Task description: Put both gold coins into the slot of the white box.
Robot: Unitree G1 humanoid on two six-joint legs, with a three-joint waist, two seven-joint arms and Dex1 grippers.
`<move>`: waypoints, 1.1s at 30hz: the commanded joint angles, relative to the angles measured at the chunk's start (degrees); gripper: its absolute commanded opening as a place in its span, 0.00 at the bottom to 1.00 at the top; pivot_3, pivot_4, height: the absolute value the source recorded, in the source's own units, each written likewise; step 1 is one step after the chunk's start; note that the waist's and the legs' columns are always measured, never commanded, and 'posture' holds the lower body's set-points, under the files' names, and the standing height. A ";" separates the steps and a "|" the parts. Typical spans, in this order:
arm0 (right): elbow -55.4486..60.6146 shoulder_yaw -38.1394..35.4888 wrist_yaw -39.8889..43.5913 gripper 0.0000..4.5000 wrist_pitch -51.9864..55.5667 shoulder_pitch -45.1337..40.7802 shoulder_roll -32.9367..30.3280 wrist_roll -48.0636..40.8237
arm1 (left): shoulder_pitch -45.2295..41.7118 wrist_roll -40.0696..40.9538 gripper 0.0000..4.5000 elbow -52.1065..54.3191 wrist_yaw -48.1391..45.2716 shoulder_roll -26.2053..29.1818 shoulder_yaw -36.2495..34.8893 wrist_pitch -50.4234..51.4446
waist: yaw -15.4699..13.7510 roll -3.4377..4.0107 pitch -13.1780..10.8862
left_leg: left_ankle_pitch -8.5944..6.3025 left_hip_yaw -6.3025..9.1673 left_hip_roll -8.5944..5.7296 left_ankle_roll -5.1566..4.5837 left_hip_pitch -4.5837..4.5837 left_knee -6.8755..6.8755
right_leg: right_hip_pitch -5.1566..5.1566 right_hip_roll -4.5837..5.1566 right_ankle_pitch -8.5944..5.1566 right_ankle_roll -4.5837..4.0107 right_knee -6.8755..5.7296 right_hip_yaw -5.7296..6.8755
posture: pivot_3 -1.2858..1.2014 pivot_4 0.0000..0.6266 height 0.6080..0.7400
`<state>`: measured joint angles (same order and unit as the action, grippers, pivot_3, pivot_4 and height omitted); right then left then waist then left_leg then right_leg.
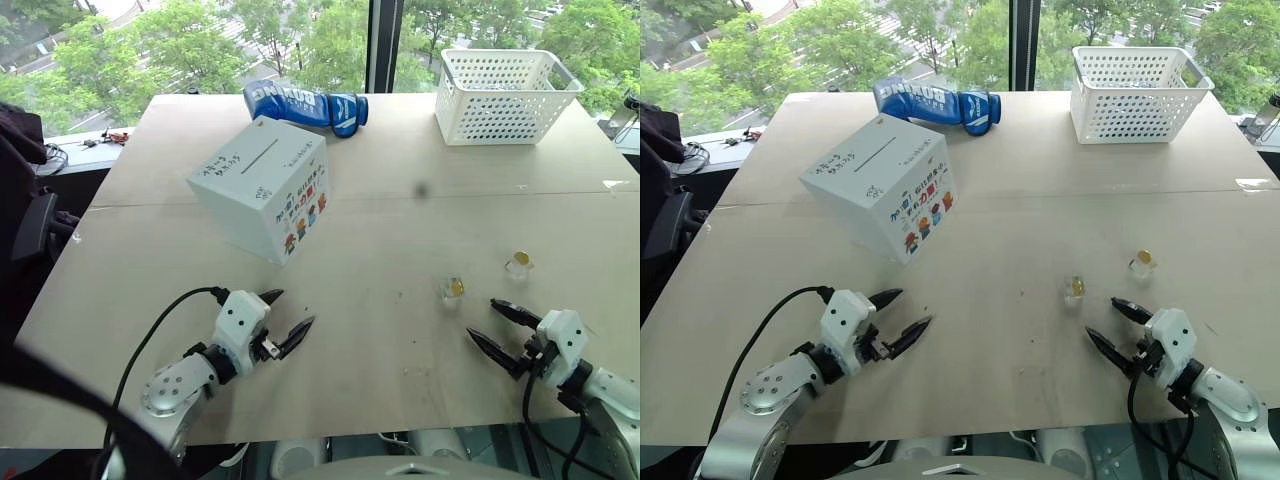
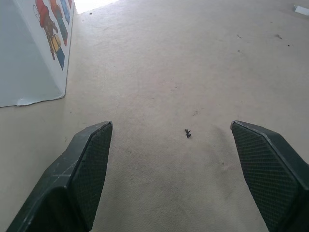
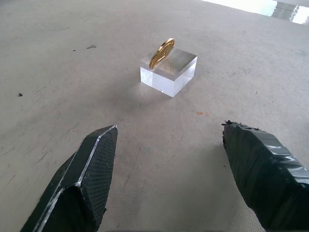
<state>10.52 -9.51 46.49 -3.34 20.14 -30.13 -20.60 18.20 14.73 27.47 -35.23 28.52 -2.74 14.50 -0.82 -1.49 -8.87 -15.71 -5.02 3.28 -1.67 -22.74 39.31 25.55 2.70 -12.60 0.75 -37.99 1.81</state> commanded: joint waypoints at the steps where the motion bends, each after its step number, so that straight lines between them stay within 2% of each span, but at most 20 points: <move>1: 2.33 -0.99 -0.49 0.84 -0.75 -0.20 0.18 -0.57 | -0.10 0.06 0.89 0.49 -0.16 0.33 -0.45 -0.95 | 0.00 0.00 0.00 | 0.00 0.00 0.00 0.00 0.00 0.00 | 0.00 0.00 0.00 0.00 0.00 0.00 | 0.52 0.24 0.73; 21: 5.17 -0.71 -2.69 0.84 1.32 -1.63 1.02 -1.26 | -1.28 0.97 0.89 -0.14 -0.66 0.06 -0.53 -2.05 | 0.00 0.00 0.00 | 0.00 0.00 0.00 0.00 0.00 0.00 | 0.00 0.00 0.00 0.00 0.00 0.00 | 0.52 0.24 0.73; 24: 5.75 -2.52 -5.15 0.84 2.92 -2.76 2.44 -3.24 | -2.01 3.68 0.89 1.77 -2.01 0.17 -1.17 -1.62 | 0.02 0.00 0.00 | 0.00 0.01 0.00 0.00 0.00 0.00 | 0.00 0.00 0.00 0.00 -0.01 0.01 | 0.52 0.24 0.73; 28: 2.98 -6.28 -9.44 0.84 0.46 -7.82 2.91 -1.58 | -5.84 11.95 0.89 8.04 -5.50 2.69 -1.93 3.32 | 0.01 0.02 0.01 | 0.00 -0.01 0.00 0.00 -0.02 0.06 | 0.00 0.00 0.00 0.00 -0.02 0.00 | 0.52 0.24 0.73; 33: -3.25 -9.48 -11.62 0.84 -0.60 -14.22 1.11 0.31 | -12.09 20.45 0.89 14.22 -6.42 5.92 -1.61 10.49 | 0.03 0.03 0.03 | 0.01 0.01 -0.05 0.00 -0.02 0.09 | -0.05 -0.01 0.04 0.04 -0.03 -0.04 | 0.52 0.24 0.73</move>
<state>7.89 -16.83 35.48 -2.97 6.73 -28.15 -20.38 6.71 32.20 38.46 -41.44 33.87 -3.99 23.28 -0.79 -1.45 -8.84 -15.71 -5.02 3.21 -1.67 -22.76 39.39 25.50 2.69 -12.43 0.96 -38.02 1.75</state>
